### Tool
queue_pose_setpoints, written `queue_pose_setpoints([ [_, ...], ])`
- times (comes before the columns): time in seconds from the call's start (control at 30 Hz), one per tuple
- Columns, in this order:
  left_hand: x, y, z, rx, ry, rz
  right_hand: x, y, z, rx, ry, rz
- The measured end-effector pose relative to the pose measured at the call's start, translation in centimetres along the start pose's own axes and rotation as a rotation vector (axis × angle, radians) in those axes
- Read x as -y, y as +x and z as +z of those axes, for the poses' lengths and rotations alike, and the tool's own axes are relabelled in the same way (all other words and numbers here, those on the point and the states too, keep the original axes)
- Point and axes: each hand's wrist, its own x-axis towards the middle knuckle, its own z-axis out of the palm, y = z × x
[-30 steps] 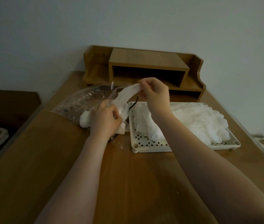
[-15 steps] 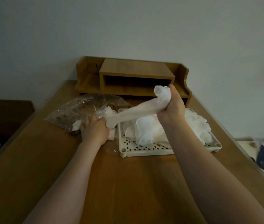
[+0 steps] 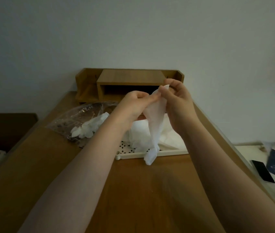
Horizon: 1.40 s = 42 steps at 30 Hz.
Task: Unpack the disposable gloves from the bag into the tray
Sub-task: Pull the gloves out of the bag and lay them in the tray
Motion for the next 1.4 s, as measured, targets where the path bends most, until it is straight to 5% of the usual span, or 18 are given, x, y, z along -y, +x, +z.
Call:
queue_pose_setpoints([
  [0.4, -1.8, -0.3, 0.9, 0.072, -0.343, 0.073, 0.2, -0.3, -6.5, 0.561, 0.034, 0.251],
  [0.63, -0.6, 0.3, -0.1, 0.218, -0.134, 0.051, 0.5, 1.0, -9.2, 0.845, 0.203, 0.487],
  [0.87, -0.4, 2.3, 0.7, 0.23, -0.085, 0.147, -0.2, 2.1, -11.1, 0.736, 0.047, 0.463],
  [1.23, -0.4, 7.5, 2.5, -0.018, 0.15, 0.167, 0.2, 5.4, -13.4, 0.651, -0.156, 0.528],
  [1.4, 0.1, 9.8, 3.1, 0.05, 0.198, 0.163, 0.0, 7.8, -13.9, 0.265, -0.488, 0.318],
])
